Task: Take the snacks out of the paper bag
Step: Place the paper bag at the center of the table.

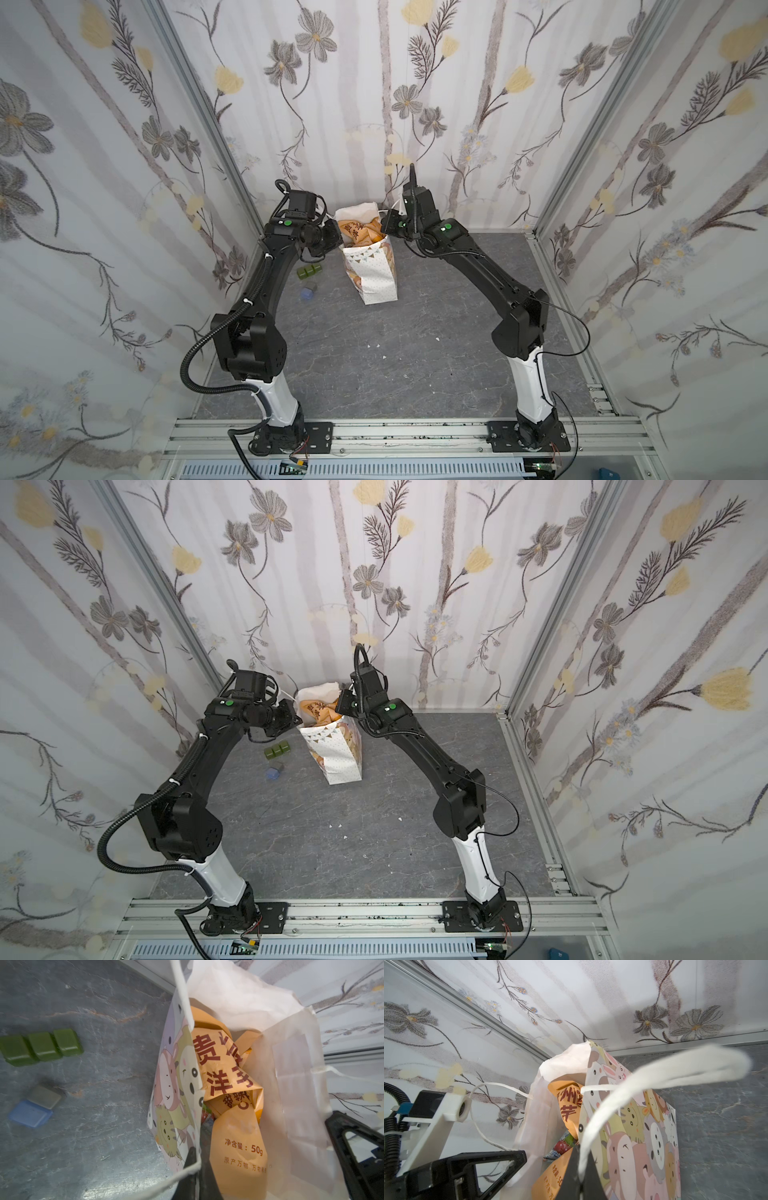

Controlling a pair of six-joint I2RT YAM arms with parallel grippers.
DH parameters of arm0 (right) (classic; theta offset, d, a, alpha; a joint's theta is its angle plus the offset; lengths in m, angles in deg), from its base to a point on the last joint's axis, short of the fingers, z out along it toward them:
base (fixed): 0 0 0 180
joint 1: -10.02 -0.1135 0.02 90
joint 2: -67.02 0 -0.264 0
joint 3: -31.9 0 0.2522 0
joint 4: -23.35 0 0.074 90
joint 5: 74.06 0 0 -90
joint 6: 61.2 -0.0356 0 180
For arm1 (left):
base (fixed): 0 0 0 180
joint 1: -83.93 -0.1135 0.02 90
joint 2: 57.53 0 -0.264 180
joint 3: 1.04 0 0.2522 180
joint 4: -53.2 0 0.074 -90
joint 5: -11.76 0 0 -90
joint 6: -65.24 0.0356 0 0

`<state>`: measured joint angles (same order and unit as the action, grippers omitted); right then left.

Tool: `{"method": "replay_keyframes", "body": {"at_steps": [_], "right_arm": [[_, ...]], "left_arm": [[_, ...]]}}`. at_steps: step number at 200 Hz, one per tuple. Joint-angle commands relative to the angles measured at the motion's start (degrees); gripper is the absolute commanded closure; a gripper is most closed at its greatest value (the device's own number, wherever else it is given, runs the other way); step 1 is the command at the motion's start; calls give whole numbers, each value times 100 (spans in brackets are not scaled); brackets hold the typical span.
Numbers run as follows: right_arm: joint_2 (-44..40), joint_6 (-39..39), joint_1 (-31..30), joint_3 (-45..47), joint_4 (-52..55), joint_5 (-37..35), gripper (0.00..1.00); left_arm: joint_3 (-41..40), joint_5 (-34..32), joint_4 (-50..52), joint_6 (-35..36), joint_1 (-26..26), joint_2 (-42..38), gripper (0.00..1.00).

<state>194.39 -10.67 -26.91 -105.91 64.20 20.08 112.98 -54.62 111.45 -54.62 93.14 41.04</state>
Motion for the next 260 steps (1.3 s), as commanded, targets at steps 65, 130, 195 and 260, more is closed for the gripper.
{"method": "replay_keyframes", "body": {"at_steps": [65,130,195,260], "right_arm": [[-2815,492,57,3985,-1202,356,100],[-4086,359,-274,5166,-970,279,99],[-4447,147,-408,5530,-900,237,85],[-5061,427,-403,5466,-915,-276,35]], "left_arm": [[-1780,-113,-966,-922,1100,-1590,100],[-2515,-897,-392,-1347,1820,-2614,100],[-3214,-1240,-495,-1577,2301,-3324,76],[-3004,-1912,-391,-1284,2346,-3712,41]]}}
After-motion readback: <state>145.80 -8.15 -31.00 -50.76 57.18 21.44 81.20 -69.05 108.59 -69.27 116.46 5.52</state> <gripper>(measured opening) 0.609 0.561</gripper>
